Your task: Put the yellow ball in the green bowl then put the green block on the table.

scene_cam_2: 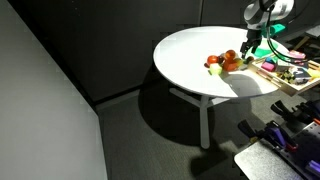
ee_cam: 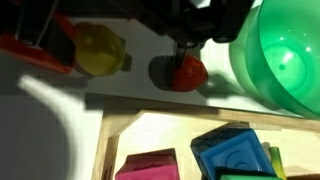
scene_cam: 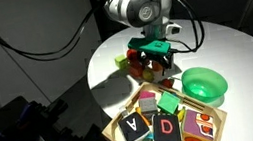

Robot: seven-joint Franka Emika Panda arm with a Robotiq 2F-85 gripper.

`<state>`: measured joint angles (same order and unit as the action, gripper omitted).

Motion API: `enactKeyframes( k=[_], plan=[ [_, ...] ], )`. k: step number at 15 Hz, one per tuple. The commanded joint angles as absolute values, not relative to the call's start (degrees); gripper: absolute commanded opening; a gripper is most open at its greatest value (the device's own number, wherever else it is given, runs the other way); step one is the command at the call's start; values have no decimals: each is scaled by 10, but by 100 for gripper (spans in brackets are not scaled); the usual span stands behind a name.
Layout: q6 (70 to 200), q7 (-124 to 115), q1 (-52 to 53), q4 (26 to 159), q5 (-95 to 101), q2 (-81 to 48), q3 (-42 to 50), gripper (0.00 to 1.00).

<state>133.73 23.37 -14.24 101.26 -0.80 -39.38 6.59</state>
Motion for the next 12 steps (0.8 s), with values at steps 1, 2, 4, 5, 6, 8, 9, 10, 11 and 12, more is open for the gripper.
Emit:
enactKeyframes(
  k=[1, 2, 4, 5, 6, 8, 9, 10, 11, 12],
  plan=[
    [1310, 220, -147, 980, 11, -409, 58, 100],
    [1307, 220, -146, 977, 13, -411, 57, 100],
    [1303, 219, -145, 973, 16, -415, 55, 100],
    [1303, 219, -144, 971, 18, -417, 55, 100],
    [1302, 219, -144, 969, 19, -420, 54, 100],
    [1300, 218, -143, 964, 21, -424, 52, 100],
    [1299, 219, -142, 963, 21, -426, 52, 100],
    [1299, 219, -142, 962, 21, -428, 51, 100],
    [1299, 219, -141, 960, 22, -431, 51, 100],
    [1299, 219, -140, 959, 22, -433, 50, 100]
  ],
)
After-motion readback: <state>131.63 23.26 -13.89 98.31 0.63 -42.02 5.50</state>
